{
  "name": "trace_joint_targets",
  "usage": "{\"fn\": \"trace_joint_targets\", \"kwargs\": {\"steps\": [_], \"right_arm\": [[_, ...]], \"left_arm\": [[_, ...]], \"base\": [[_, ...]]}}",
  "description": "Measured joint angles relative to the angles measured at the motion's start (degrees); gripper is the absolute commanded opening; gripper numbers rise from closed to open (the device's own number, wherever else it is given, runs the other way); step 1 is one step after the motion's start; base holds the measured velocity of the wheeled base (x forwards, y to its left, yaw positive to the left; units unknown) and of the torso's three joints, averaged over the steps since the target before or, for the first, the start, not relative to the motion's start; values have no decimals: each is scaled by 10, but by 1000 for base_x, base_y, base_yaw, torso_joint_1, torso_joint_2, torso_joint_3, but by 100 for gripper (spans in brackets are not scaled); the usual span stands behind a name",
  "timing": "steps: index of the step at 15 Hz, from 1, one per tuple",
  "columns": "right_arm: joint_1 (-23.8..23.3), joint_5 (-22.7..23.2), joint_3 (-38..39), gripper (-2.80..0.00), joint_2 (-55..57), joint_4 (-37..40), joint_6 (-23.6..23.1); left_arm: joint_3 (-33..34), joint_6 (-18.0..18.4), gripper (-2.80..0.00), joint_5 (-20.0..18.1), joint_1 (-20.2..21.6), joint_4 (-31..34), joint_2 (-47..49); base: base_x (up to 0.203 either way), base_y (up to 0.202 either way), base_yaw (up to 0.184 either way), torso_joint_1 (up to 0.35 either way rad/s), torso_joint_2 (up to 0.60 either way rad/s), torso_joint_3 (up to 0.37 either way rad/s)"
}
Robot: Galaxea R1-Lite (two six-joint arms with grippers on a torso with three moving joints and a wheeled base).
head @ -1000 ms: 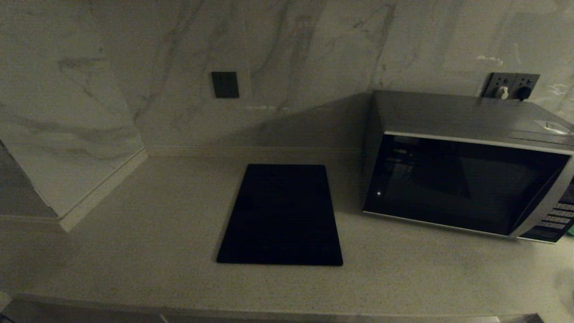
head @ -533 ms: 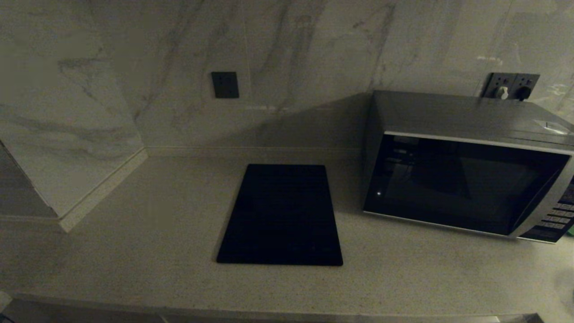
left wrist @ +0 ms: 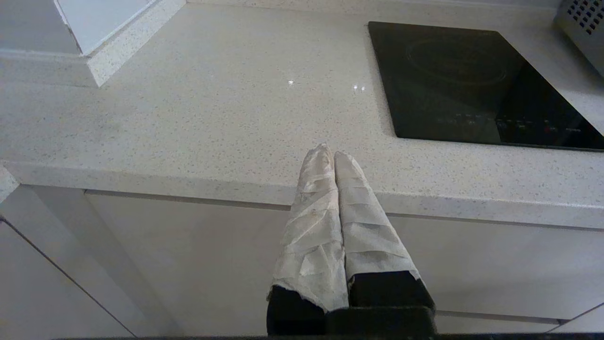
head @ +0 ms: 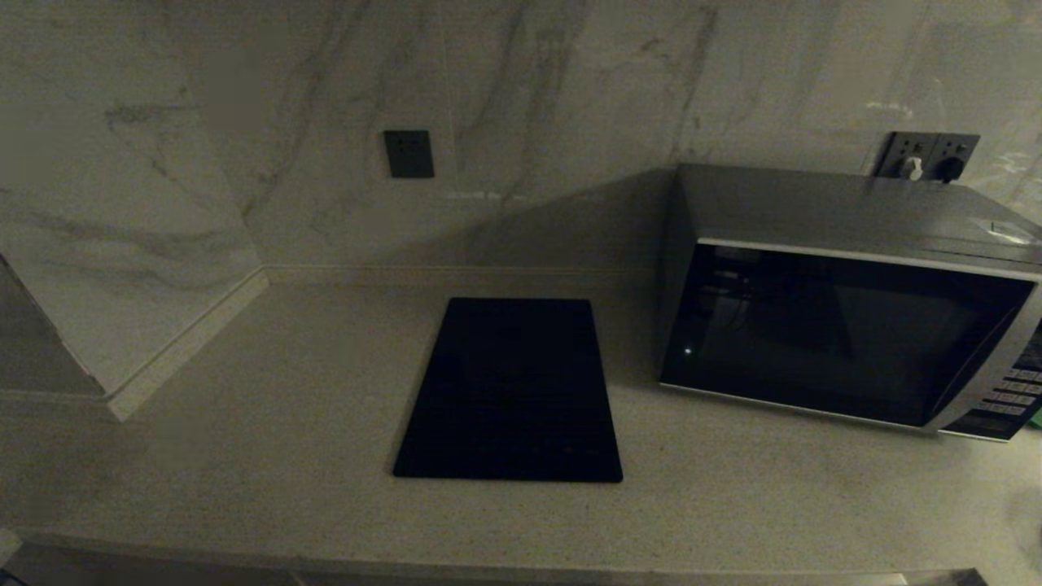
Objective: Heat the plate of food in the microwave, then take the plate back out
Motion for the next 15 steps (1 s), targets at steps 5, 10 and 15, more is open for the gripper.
{"fn": "trace_joint_targets", "kwargs": {"steps": [5, 10, 15], "right_arm": [[0, -1, 26, -280, 0, -38, -1], [0, -1, 27, -280, 0, -38, -1], [0, -1, 27, -280, 0, -38, 25]], "left_arm": [[0, 0, -280, 0, 0, 0, 0], [0, 0, -280, 0, 0, 0, 0], [0, 0, -280, 0, 0, 0, 0]], "base": [[0, 0, 0, 0, 0, 0], [0, 0, 0, 0, 0, 0], [0, 0, 0, 0, 0, 0]]}}
